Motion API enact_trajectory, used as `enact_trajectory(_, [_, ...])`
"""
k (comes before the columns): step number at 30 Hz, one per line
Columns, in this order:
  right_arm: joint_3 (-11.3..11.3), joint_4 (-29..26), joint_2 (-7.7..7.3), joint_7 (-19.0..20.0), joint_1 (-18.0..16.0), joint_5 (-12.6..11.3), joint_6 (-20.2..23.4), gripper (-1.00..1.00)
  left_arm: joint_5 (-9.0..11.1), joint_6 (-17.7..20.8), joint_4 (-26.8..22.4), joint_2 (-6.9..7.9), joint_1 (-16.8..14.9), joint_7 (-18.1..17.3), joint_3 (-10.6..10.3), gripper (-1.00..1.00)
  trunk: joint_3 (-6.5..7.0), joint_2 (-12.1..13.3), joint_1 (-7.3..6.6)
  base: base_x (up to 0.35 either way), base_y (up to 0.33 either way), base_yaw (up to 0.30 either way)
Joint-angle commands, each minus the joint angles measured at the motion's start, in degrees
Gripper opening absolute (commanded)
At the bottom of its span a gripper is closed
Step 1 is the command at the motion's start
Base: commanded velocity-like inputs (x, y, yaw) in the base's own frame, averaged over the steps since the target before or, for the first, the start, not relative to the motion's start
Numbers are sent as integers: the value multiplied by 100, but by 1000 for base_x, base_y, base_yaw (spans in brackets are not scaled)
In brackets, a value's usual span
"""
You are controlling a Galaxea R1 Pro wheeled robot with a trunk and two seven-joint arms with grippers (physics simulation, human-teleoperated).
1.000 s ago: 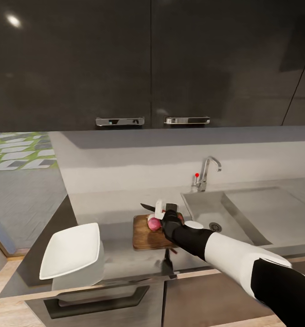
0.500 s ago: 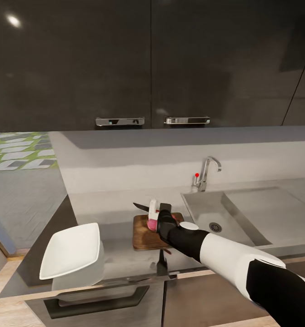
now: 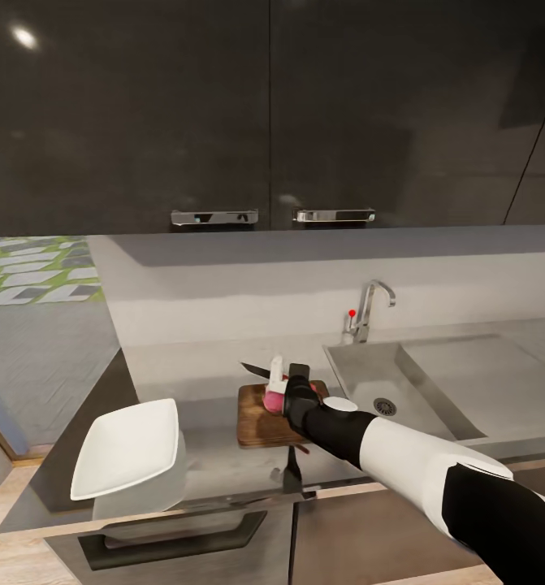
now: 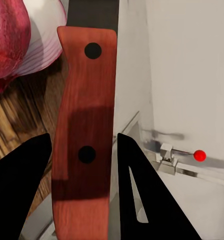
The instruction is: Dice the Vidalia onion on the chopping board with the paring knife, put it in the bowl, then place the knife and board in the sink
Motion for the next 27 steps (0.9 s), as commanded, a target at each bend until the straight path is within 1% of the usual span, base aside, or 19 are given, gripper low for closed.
enact_trajectory(1, [24, -5, -1, 36, -10, 59, 29, -100, 36, -45, 26, -4, -12, 4, -19, 100, -14, -14, 4, 0, 0, 0])
enact_trajectory(7, [27, -5, 4, 39, -10, 65, 29, -100, 36, -45, 26, -36, -12, 4, -19, 100, -14, -14, 4, -63, 0, 0])
enact_trajectory(13, [28, -9, 10, 43, -11, 179, 29, -100, 36, -45, 26, -38, -12, 4, -19, 100, -14, -14, 4, -123, 0, 0])
enact_trajectory(27, [28, -4, 7, 43, -10, 210, 29, -100, 36, -45, 26, -32, -12, 4, -19, 100, -14, -14, 4, -9, 0, 0])
